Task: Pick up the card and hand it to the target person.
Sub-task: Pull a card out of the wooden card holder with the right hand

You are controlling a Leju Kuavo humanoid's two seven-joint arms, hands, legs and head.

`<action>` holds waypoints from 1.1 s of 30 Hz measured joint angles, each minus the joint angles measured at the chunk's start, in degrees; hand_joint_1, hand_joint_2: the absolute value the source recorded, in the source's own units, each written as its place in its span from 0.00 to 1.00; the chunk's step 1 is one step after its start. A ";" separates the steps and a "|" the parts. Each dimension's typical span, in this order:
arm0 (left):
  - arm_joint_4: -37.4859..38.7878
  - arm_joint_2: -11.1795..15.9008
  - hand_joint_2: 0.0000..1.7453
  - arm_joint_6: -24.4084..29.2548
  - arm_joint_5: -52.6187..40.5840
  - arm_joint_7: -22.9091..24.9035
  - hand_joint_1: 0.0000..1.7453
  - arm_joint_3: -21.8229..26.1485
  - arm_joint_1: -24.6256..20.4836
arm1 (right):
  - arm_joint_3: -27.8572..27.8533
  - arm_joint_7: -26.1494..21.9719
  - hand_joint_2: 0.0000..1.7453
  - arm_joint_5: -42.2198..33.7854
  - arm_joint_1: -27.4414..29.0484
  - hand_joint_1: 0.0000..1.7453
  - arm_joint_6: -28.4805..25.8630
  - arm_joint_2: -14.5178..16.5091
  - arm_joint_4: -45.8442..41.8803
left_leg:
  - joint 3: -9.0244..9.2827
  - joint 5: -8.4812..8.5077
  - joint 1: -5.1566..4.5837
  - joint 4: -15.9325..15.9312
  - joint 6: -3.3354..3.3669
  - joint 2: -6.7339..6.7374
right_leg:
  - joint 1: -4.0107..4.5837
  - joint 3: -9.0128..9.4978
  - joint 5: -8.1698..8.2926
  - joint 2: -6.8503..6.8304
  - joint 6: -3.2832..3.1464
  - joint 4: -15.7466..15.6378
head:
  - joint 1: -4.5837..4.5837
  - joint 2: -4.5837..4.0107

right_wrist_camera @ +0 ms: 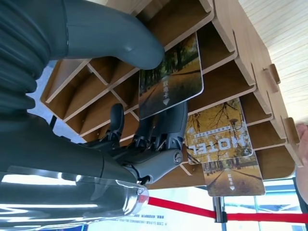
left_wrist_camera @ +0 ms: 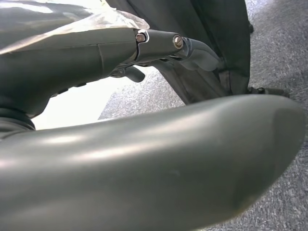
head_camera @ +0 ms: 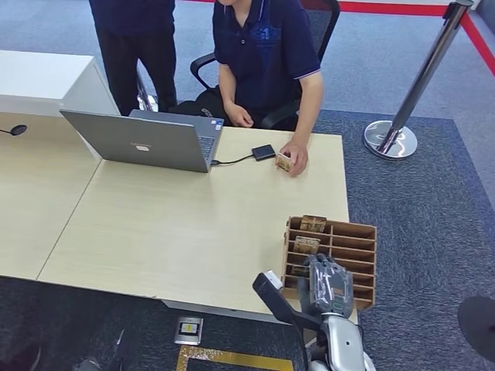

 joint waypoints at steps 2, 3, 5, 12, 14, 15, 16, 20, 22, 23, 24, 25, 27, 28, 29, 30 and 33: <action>0.00 0.00 0.00 0.01 0.00 0.00 0.00 0.00 0.00 | 0.00 0.00 1.00 0.01 -0.04 0.70 0.00 -0.05 0.07 | 0.00 0.00 0.00 0.00 0.00 0.00 | 0.00 0.00 0.00 0.00 0.00 0.00 | 0.00 0.00; 0.00 0.00 0.00 0.01 -0.01 0.00 0.00 0.00 0.00 | 0.00 0.00 1.00 0.02 -0.06 0.73 0.00 -0.07 0.07 | 0.00 0.00 0.00 0.00 0.00 0.00 | 0.00 0.00 0.00 0.00 0.00 0.00 | 0.00 0.00; 0.00 0.00 0.00 -0.01 -0.14 -0.01 0.00 0.00 0.00 | 0.00 0.01 1.00 0.02 -0.10 0.77 0.00 -0.08 0.06 | 0.00 0.00 0.00 0.00 0.00 0.00 | 0.00 0.00 0.00 0.00 0.00 0.00 | 0.00 0.00; 0.00 0.00 0.00 -0.10 -0.96 -0.21 0.00 0.00 0.00 | 0.00 0.01 1.00 -0.48 -0.03 0.86 -0.15 -0.09 -0.54 | 0.00 0.00 0.00 0.00 0.00 0.00 | 0.00 0.00 0.00 0.00 0.00 0.00 | 0.00 0.00; 0.00 0.00 0.00 -0.16 -1.15 -0.27 0.00 0.00 0.00 | 0.00 -0.05 1.00 -0.75 -0.02 0.86 -0.20 -0.10 -0.89 | 0.00 0.00 0.00 0.00 0.00 0.00 | 0.00 0.00 0.00 0.00 0.00 0.00 | 0.00 0.00; 0.00 0.00 0.00 -0.18 -1.20 -0.28 0.00 0.00 0.00 | 0.00 -0.07 1.00 -0.86 -0.01 0.85 -0.21 -0.10 -1.04 | 0.00 0.00 0.00 0.00 0.00 0.00 | 0.00 0.00 0.00 0.00 0.00 0.00 | 0.00 0.00; 0.00 0.00 0.00 -0.19 -1.22 -0.28 0.00 0.00 0.00 | -0.01 -0.09 1.00 -0.95 0.00 0.84 -0.22 -0.10 -1.19 | 0.00 0.00 0.00 0.00 0.00 0.00 | 0.00 0.00 0.00 0.00 0.00 0.00 | 0.00 0.00; 0.01 0.00 0.00 -0.27 -1.22 -0.29 0.00 0.00 0.00 | -0.01 -0.15 1.00 -1.21 0.06 0.82 -0.22 -0.10 -1.63 | 0.01 0.00 0.00 0.00 0.00 0.00 | 0.00 0.01 0.00 0.00 0.00 0.00 | 0.00 0.00; 0.00 0.00 0.00 -0.34 -1.19 -0.28 0.00 0.00 0.00 | -0.01 -0.24 1.00 -1.37 0.11 0.82 -0.22 -0.09 -1.78 | 0.01 0.00 0.00 0.00 0.00 0.00 | 0.00 0.01 0.00 0.00 0.00 0.00 | 0.00 0.00; 0.00 0.00 0.00 -0.36 -1.19 -0.28 0.00 0.00 0.01 | 0.00 -0.28 1.00 -1.45 0.14 0.81 -0.23 -0.09 -1.87 | 0.01 0.00 0.00 0.00 0.00 0.00 | 0.00 0.01 0.00 0.00 0.00 0.00 | 0.00 0.00; 0.00 0.00 0.00 -0.37 -1.17 -0.28 0.00 0.00 0.01 | 0.00 -0.31 1.00 -1.51 0.17 0.81 -0.24 -0.08 -1.99 | 0.01 0.00 0.00 0.00 0.00 0.00 | 0.00 0.00 0.00 0.00 0.00 0.00 | 0.00 0.00; 0.00 0.00 0.00 -0.37 -1.16 -0.28 0.00 0.00 0.01 | 0.00 -0.34 1.00 -1.54 0.18 0.81 -0.24 -0.07 -2.10 | 0.01 0.00 0.00 0.00 0.00 0.00 | 0.00 0.00 0.00 0.00 0.00 0.00 | 0.00 0.00; 0.01 0.00 0.00 -0.37 -1.13 -0.28 0.00 0.00 0.01 | 0.00 -0.44 1.00 -1.56 0.20 0.82 -0.24 -0.04 -2.34 | 0.00 0.00 0.00 0.00 0.00 0.00 | 0.00 0.00 0.00 0.00 0.00 0.00 | 0.00 0.00; 0.01 0.00 0.00 -0.37 -1.10 -0.28 0.00 0.00 0.01 | 0.00 -0.52 1.00 -1.56 0.19 0.82 -0.24 -0.02 -2.44 | 0.00 0.00 0.00 0.00 0.00 0.00 | 0.00 0.01 0.00 0.00 0.00 0.00 | 0.00 0.00; 0.01 0.00 0.00 -0.37 -1.08 -0.28 0.00 0.00 0.01 | 0.00 -0.62 1.00 -1.56 0.19 0.82 -0.25 -0.01 -2.55 | 0.00 0.00 0.00 0.00 0.00 0.00 | 0.00 0.01 0.00 0.00 0.00 0.00 | 0.00 0.00; 0.01 0.00 0.00 -0.37 -1.05 -0.28 0.00 0.00 0.01 | 0.00 -0.72 1.00 -1.55 0.19 0.83 -0.26 0.00 -2.69 | 0.00 0.00 0.00 0.00 0.00 0.00 | 0.00 0.01 0.00 0.00 0.00 0.00 | 0.00 0.00; 0.00 0.00 0.00 -0.40 -1.03 -0.29 0.00 0.00 0.01 | 0.00 -1.20 1.00 -1.27 0.18 0.86 -0.37 0.01 -3.59 | 0.00 0.00 0.00 0.00 0.00 0.00 | 0.00 0.01 0.00 0.00 0.00 0.01 | 0.00 0.00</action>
